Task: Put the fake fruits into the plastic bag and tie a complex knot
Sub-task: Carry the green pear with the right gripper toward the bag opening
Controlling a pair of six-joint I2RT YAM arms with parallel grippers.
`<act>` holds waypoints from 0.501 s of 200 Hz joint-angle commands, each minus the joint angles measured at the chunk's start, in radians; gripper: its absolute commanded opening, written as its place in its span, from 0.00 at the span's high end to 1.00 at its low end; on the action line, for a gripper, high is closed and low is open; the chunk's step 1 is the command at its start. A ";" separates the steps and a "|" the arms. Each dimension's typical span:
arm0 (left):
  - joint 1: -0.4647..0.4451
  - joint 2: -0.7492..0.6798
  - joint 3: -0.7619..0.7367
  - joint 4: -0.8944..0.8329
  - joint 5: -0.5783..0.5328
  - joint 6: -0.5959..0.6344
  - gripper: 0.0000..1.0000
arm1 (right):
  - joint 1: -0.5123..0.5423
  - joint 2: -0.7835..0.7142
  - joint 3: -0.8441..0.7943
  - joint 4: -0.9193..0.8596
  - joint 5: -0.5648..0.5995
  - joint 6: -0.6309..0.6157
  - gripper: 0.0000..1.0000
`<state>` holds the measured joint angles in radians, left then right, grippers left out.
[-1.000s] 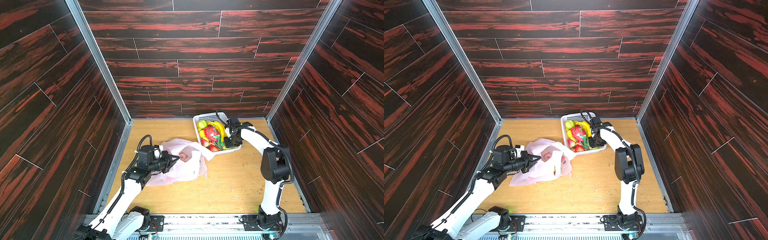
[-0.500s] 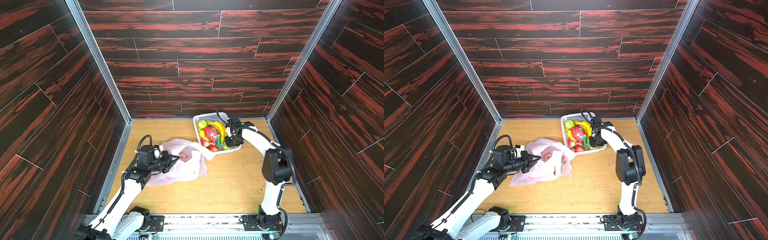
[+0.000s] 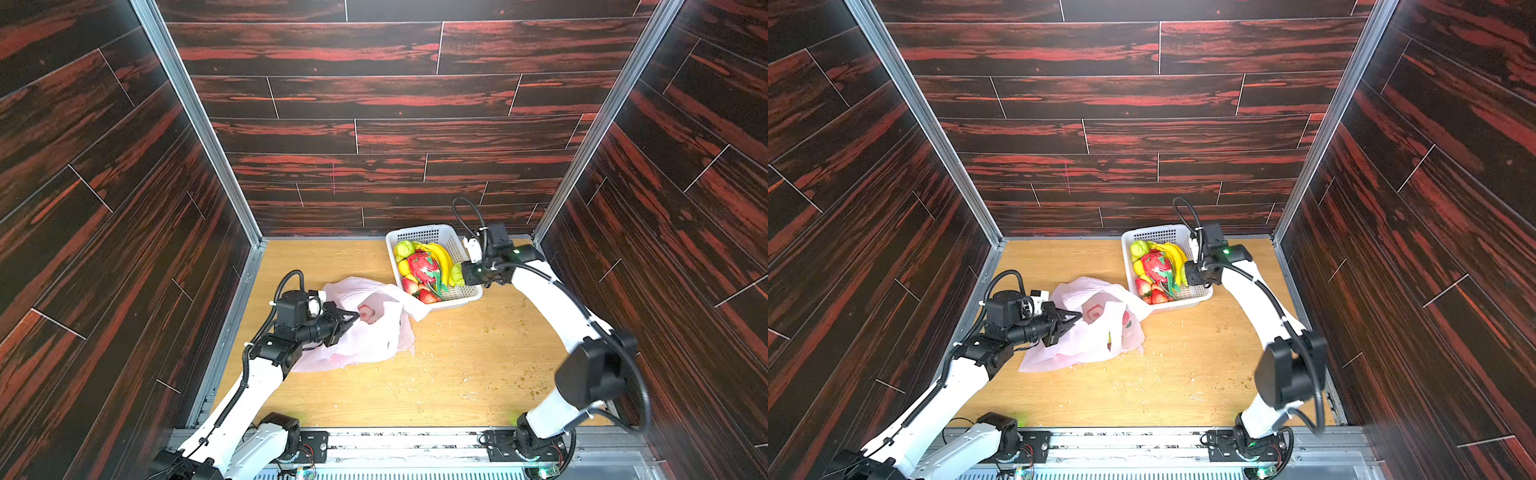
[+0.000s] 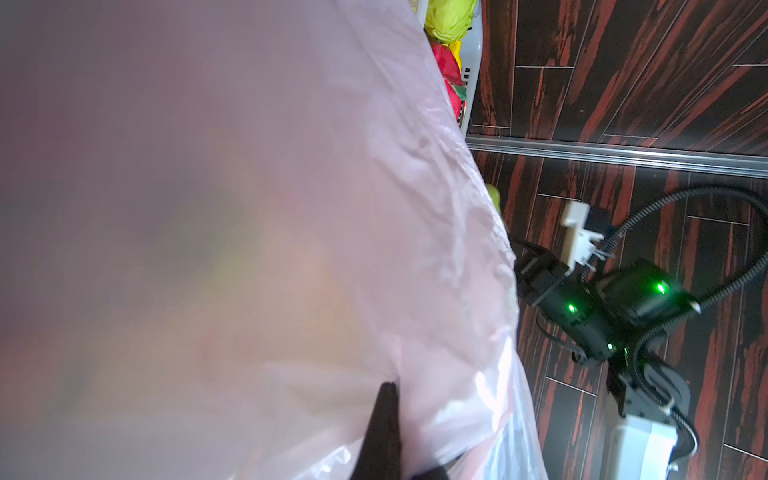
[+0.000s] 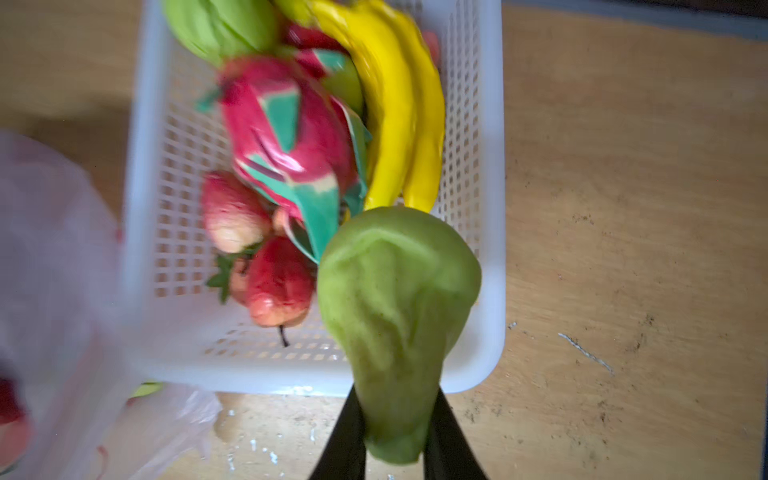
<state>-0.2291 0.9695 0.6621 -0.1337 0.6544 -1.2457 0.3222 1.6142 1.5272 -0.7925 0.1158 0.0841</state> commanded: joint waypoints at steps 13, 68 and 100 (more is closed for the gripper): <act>0.002 0.011 0.002 0.023 0.018 0.003 1.00 | -0.005 -0.119 -0.053 0.086 -0.102 0.032 0.78; 0.002 0.017 0.007 0.022 0.016 0.006 1.00 | -0.005 -0.341 -0.222 0.203 -0.264 0.077 0.79; 0.003 0.028 0.009 0.022 0.019 0.012 1.00 | -0.005 -0.456 -0.307 0.206 -0.327 0.099 0.79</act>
<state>-0.2291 0.9886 0.6621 -0.1280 0.6643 -1.2453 0.3195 1.2446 1.2690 -0.6170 -0.1249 0.1516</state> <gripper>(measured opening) 0.068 0.210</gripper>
